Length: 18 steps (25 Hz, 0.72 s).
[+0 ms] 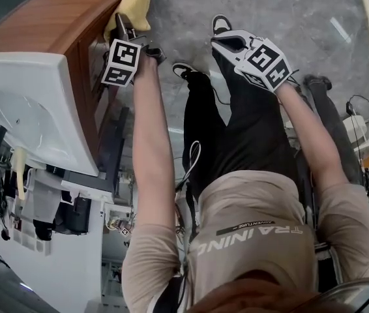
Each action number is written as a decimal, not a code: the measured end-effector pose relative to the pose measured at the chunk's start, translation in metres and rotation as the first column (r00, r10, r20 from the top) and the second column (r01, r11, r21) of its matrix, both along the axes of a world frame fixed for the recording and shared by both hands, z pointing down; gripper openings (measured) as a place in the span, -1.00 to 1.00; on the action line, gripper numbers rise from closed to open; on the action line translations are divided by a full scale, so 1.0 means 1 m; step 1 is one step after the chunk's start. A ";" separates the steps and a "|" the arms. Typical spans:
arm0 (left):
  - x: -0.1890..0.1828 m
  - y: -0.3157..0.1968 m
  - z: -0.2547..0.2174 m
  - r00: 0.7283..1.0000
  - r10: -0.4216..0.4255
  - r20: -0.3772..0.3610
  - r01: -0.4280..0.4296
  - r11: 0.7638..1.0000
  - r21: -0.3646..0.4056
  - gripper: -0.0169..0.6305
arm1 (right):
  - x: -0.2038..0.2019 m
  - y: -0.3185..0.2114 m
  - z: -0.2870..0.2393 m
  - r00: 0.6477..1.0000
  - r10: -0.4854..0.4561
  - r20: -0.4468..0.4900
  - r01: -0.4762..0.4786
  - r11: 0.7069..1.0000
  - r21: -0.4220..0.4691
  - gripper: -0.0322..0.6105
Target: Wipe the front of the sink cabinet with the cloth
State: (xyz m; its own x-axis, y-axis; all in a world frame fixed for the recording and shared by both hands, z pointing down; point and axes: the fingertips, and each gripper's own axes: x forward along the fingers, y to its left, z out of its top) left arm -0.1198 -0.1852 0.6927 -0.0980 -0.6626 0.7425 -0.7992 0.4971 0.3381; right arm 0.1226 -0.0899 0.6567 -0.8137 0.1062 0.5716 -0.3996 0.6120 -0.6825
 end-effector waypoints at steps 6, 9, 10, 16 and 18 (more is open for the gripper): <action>0.027 -0.032 -0.018 0.995 0.103 0.007 -0.103 0.991 0.082 -0.81 | 0.024 -0.003 0.003 0.999 0.027 -0.022 -0.027 1.000 0.011 -0.86; 0.042 -0.035 -0.039 0.986 0.168 0.010 -0.168 0.978 0.128 -0.81 | 0.025 0.000 -0.003 0.999 0.029 -0.032 -0.028 0.999 0.020 -0.86; 0.045 -0.032 -0.046 0.982 0.188 0.012 -0.188 0.973 0.133 -0.81 | 0.023 0.002 -0.005 0.999 0.024 -0.033 -0.024 0.999 0.021 -0.86; 0.047 -0.005 -0.090 0.974 0.227 -0.004 -0.222 0.956 0.191 -0.81 | -0.005 0.011 -0.031 1.000 -0.013 -0.012 0.014 0.998 0.066 -0.86; 0.045 0.008 -0.105 0.976 0.215 -0.020 -0.206 0.954 0.216 -0.81 | -0.013 0.014 -0.040 0.999 -0.032 -0.016 0.033 0.996 0.089 -0.86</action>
State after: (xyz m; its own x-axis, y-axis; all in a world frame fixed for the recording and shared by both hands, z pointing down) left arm -0.0749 -0.1769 0.5881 0.0895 -0.8073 0.5833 -0.8607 0.2321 0.4532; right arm 0.1096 -0.0758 0.6172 -0.8022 0.0805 0.5916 -0.3881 0.6826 -0.6192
